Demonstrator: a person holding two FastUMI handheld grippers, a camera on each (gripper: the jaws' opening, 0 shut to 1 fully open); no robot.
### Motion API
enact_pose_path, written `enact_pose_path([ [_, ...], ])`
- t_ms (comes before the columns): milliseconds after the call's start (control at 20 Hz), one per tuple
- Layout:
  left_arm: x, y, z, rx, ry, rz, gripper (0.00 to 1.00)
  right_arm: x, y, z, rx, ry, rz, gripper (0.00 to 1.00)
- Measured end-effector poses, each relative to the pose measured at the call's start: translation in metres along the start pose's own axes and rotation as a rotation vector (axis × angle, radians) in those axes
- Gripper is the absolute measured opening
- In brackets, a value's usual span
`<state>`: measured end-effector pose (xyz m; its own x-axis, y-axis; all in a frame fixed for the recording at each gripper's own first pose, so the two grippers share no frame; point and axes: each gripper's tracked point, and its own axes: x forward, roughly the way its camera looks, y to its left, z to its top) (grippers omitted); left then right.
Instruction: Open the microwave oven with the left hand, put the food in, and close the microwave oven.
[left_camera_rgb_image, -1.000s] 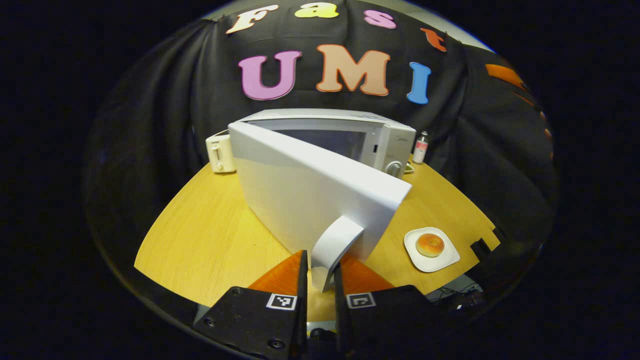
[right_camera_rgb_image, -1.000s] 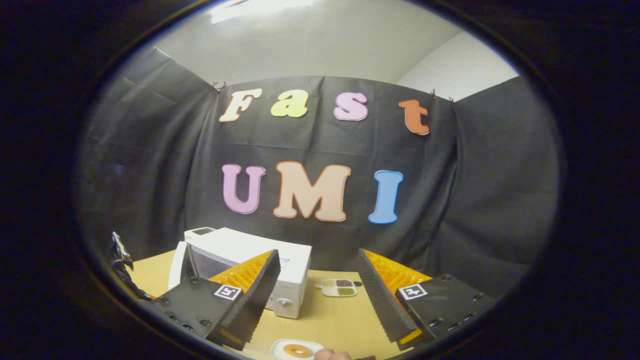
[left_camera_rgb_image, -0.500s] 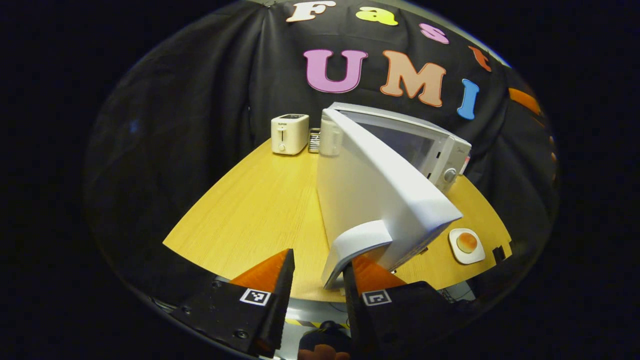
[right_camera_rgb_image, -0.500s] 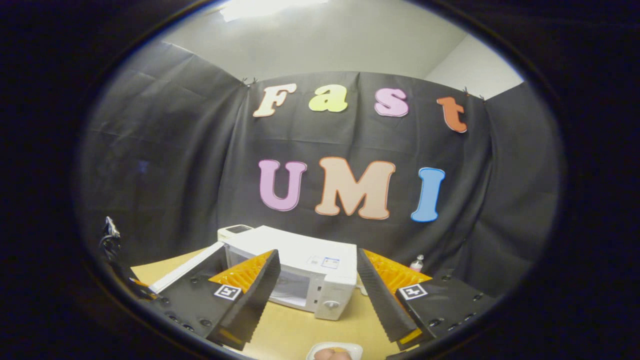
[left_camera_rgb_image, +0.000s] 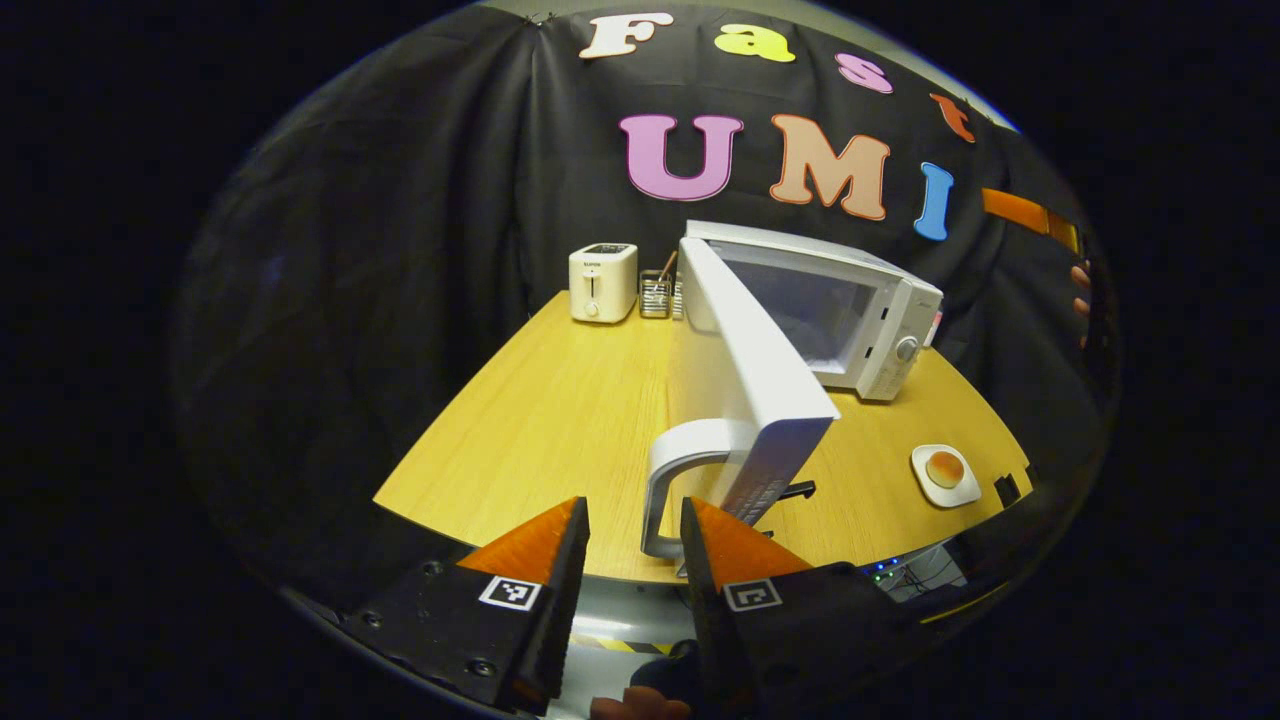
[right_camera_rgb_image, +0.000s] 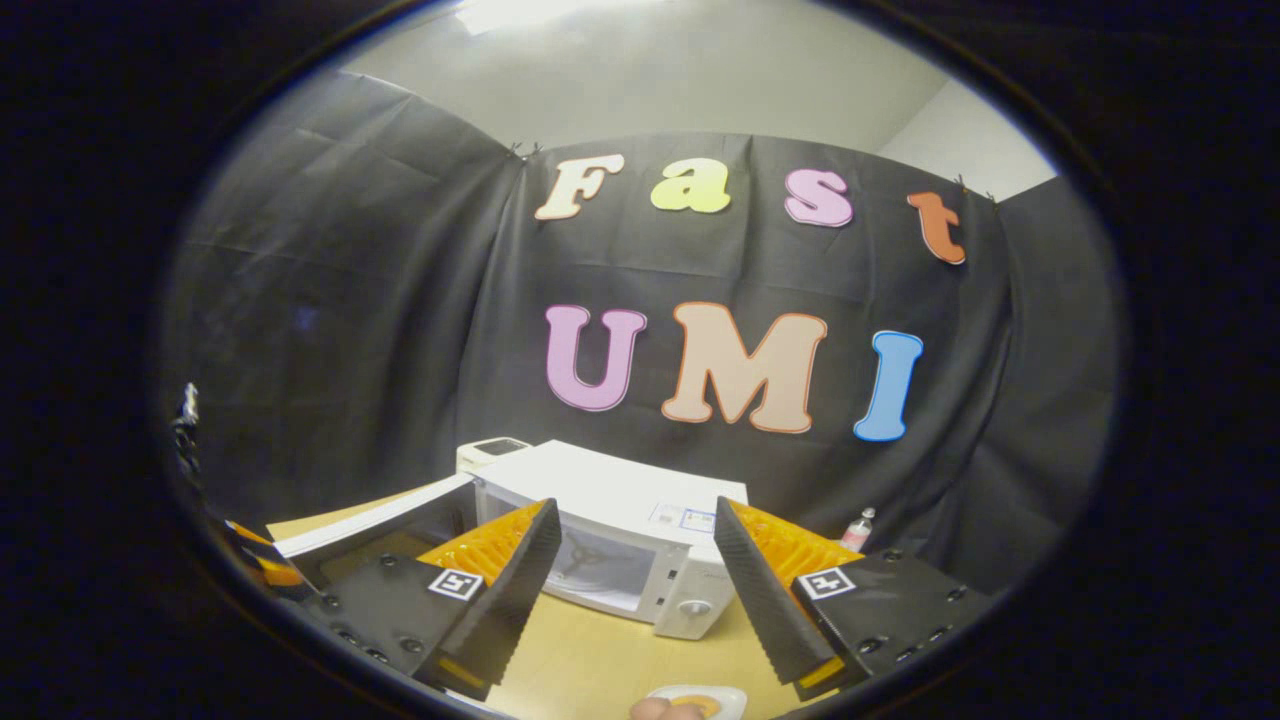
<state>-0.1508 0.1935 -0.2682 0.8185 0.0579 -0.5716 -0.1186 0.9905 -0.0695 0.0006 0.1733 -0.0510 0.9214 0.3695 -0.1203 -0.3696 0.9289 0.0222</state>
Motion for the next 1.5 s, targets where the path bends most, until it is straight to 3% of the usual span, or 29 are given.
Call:
enact_pose_path([
  [200, -0.039, 0.007, 0.045, 0.097, -0.099, 0.043, 0.52, -0.002, -0.004, -0.007, 0.008, 0.007, -0.012, 0.97],
  [400, -0.079, 0.011, 0.136, 0.145, -0.345, 0.093, 0.5, -0.007, -0.018, -0.018, 0.007, 0.016, -0.038, 0.97],
  [500, -0.085, 0.013, 0.181, 0.165, -0.462, 0.144, 0.64, -0.011, -0.027, -0.027, 0.01, 0.024, -0.06, 0.97],
  [600, -0.089, 0.011, 0.205, 0.201, -0.541, 0.175, 0.98, -0.015, -0.039, -0.043, 0.016, 0.043, -0.091, 0.97],
  [650, -0.087, 0.006, 0.213, 0.216, -0.565, 0.174, 0.94, -0.017, -0.046, -0.053, 0.023, 0.052, -0.108, 0.97],
  [750, -0.086, -0.006, 0.229, 0.189, -0.613, 0.15, 1.0, -0.02, -0.064, -0.081, 0.032, 0.086, -0.147, 0.97],
  [900, -0.076, -0.017, 0.244, 0.112, -0.648, 0.12, 0.96, -0.025, -0.084, -0.139, 0.068, 0.173, -0.19, 0.97],
  [950, -0.076, -0.017, 0.249, 0.11, -0.665, 0.123, 1.0, -0.026, -0.088, -0.16, 0.082, 0.209, -0.197, 0.98],
  [1150, -0.082, -0.03, 0.278, 0.104, -0.732, 0.109, 0.92, -0.022, -0.091, -0.235, 0.103, 0.338, -0.199, 0.98],
  [1350, -0.08, -0.049, 0.281, 0.094, -0.723, 0.059, 1.0, -0.023, -0.093, -0.306, 0.067, 0.48, -0.194, 0.98],
  [1400, -0.08, -0.052, 0.28, 0.098, -0.718, 0.055, 0.96, -0.027, -0.092, -0.319, 0.069, 0.506, -0.194, 0.98],
  [1500, -0.081, -0.052, 0.279, 0.094, -0.71, 0.053, 1.0, -0.031, -0.093, -0.338, 0.068, 0.538, -0.2, 0.99],
])
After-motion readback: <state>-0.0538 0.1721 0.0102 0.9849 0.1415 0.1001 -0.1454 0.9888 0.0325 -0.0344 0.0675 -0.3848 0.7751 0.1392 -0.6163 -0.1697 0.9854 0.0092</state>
